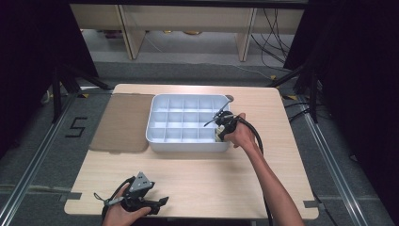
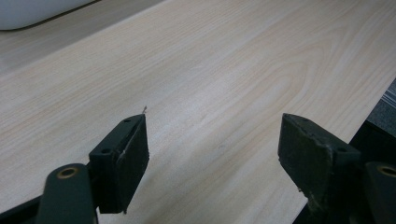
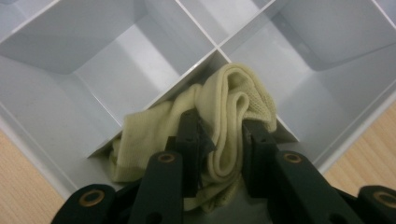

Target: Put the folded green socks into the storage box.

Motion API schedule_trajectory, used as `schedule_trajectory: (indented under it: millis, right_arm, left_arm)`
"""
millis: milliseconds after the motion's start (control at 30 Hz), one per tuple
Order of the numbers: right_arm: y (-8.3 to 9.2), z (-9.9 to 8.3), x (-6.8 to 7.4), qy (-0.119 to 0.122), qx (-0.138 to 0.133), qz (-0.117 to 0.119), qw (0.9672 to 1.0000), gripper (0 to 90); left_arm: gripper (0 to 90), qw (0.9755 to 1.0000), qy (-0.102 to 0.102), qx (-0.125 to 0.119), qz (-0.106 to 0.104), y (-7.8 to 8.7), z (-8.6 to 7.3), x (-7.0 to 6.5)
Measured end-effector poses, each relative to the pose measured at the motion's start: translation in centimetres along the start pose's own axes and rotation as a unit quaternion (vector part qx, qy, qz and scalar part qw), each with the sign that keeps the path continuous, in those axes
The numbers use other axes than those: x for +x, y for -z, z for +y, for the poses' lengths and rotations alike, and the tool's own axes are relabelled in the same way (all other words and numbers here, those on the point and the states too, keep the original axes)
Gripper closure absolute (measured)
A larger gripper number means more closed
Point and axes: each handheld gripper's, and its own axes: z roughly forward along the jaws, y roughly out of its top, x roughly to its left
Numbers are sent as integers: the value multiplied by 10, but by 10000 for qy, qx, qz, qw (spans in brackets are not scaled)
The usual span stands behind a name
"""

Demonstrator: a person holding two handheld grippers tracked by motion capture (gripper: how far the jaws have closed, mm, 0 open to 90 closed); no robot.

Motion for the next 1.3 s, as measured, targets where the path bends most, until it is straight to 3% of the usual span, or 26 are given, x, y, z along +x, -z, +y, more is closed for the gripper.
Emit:
schedule_trajectory:
  millis: [200, 400, 433, 467, 800, 867, 967, 1033, 1067, 1167, 1267, 1300]
  right_arm:
    - [-2, 1, 2, 45, 69, -24, 10000, 728]
    - [-11, 2, 6, 183, 223, 56, 9996, 718]
    - [-11, 2, 5, 299, 187, 51, 9994, 713]
    - [-10, 2, 6, 211, 204, 86, 9995, 707]
    - [7, 1, 1, 10, -71, 129, 9999, 601]
    - [18, 0, -1, -9, -244, 132, 9996, 594]
    - [30, 0, 0, -285, -291, 134, 9991, 606]
    - [38, 1, -1, -272, -403, 115, 9988, 609]
    - [39, 1, -4, -29, -581, 89, 9983, 612]
    - [47, 1, -5, -117, -650, 79, 9978, 611]
    - [51, 1, -6, -225, -824, 108, 9963, 604]
    - [53, 0, -7, -240, -840, 98, 9961, 603]
  left_arm:
    - [240, 9999, -137, 35, 57, 0, 0, 1]
    - [240, 9999, -115, 7, 11, 1, 1, 1]
    - [240, 10000, 1, 1, -1, 0, 0, 0]
    - [240, 10000, 24, -23, -2, 0, 0, 0]
    - [239, 10000, -55, -20, 15, -1, 0, 0]
    - [239, 10000, -55, -23, 10, -1, 0, 0]
    - [239, 9999, -130, 56, 4, 0, 0, 1]
    - [239, 10000, -52, -20, 3, -1, 0, 0]
    - [239, 10000, -50, -24, 5, -1, 0, 0]
    - [239, 9999, -108, 10, 11, 0, 0, 1]
    - [239, 10000, 1, 4, -6, 0, 0, 0]
    - [239, 10000, -87, 4, 12, 1, 1, 1]
